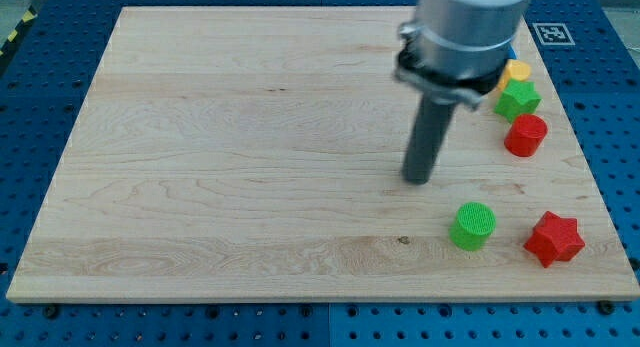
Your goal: Slide the green circle above the red star
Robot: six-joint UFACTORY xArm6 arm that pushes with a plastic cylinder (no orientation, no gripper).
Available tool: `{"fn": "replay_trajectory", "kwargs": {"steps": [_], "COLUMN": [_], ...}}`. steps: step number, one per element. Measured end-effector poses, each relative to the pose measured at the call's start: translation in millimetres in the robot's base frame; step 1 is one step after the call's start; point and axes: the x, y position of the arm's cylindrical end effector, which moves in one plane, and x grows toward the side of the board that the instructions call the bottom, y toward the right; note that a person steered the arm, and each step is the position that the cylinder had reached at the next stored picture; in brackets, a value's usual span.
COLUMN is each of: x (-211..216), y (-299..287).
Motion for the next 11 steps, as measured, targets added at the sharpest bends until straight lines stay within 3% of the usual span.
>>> {"fn": "replay_trajectory", "kwargs": {"steps": [1,2,4,8,11], "x": [59.0,84.4,78.7,26.9,-2.6], "y": [-30.7,-26.0,38.7,98.2,101.1]}}
